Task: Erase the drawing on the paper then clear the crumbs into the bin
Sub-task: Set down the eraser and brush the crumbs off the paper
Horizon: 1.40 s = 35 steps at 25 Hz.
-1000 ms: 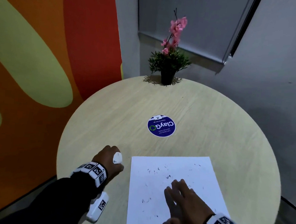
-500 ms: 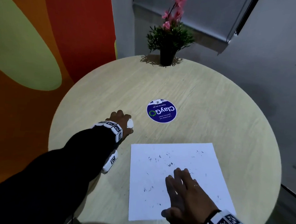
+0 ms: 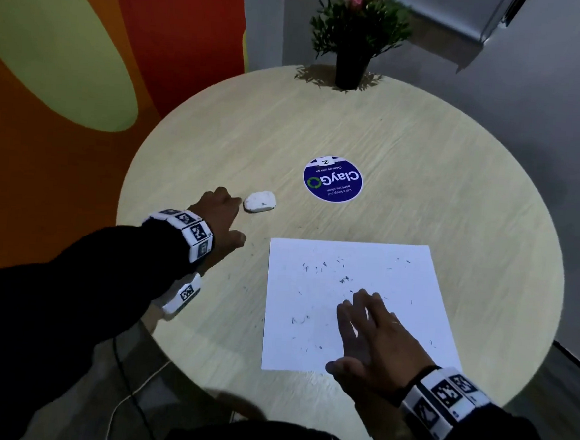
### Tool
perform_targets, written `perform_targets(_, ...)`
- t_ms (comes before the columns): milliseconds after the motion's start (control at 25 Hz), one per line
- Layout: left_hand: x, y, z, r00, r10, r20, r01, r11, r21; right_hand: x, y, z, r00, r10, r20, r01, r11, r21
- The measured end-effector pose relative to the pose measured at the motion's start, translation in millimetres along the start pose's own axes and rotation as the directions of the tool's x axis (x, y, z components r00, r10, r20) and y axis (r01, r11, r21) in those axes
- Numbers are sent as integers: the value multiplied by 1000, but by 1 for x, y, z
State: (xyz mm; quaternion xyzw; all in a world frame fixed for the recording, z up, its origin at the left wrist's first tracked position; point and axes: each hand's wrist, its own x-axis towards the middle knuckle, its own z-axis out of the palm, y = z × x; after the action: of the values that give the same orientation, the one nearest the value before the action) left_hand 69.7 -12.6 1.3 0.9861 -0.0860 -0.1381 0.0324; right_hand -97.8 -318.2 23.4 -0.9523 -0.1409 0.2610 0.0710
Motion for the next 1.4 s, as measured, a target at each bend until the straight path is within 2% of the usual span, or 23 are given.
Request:
perform_targets(40,-16,-3,5,999,16,51,-18,999,35,-1,3,3,999,1,-34,-1,1000,4)
perform_targets(160,-47,-6,23,975,39,219,-62,993,97,-5,4,4,1000,21,3,-21,998,54)
perform_targets(280,-55,1,32,967,77,243,-105,989,105,-5,4,6,1000,17,21,-19,997,74)
perform_targets(400,-70,21,47,924,249,288,-283,956,81,-9,5,6,999,12,35,-14,999,44)
perform_targets(480,-72,26,44,908,336,249,-350,937,13,-10,10,6,999,11,40,-12,999,31)
perform_targets(520,-66,24,40,925,318,207,-323,946,-12,-11,11,4,999,9,45,-11,999,30)
perform_targets(600,-50,19,32,974,178,143,-176,984,-24,-11,12,3,998,12,55,-13,1000,28)
perform_targets(640,-46,21,32,982,122,143,-121,993,-11,-11,13,3,998,17,63,-19,999,32)
perform_targets(680,-45,24,34,981,114,154,-117,993,7,-11,13,3,998,19,67,-21,999,33)
perform_targets(840,-56,36,49,915,318,248,-322,946,-24,-11,22,5,998,37,56,-40,998,49)
perform_targets(880,-52,33,46,928,307,210,-308,951,-28,-12,24,5,998,39,58,-41,998,45)
perform_targets(1000,-17,26,22,990,135,39,-133,989,-62,-10,24,3,997,33,67,-36,998,45)
perform_targets(1120,8,32,11,998,53,22,-51,995,-89,-8,21,3,998,24,52,-27,998,49)
perform_targets(1200,10,37,15,995,89,54,-84,993,-81,-8,23,3,998,27,53,-31,998,61)
perform_targets(1280,4,45,21,976,199,93,-201,979,22,-8,24,3,998,25,55,-29,997,64)
perform_targets(1360,1,51,19,935,335,118,-349,927,138,-7,25,3,998,24,51,-28,997,74)
perform_targets(1400,4,50,16,932,348,99,-359,923,136,-5,25,3,999,23,48,-27,997,77)
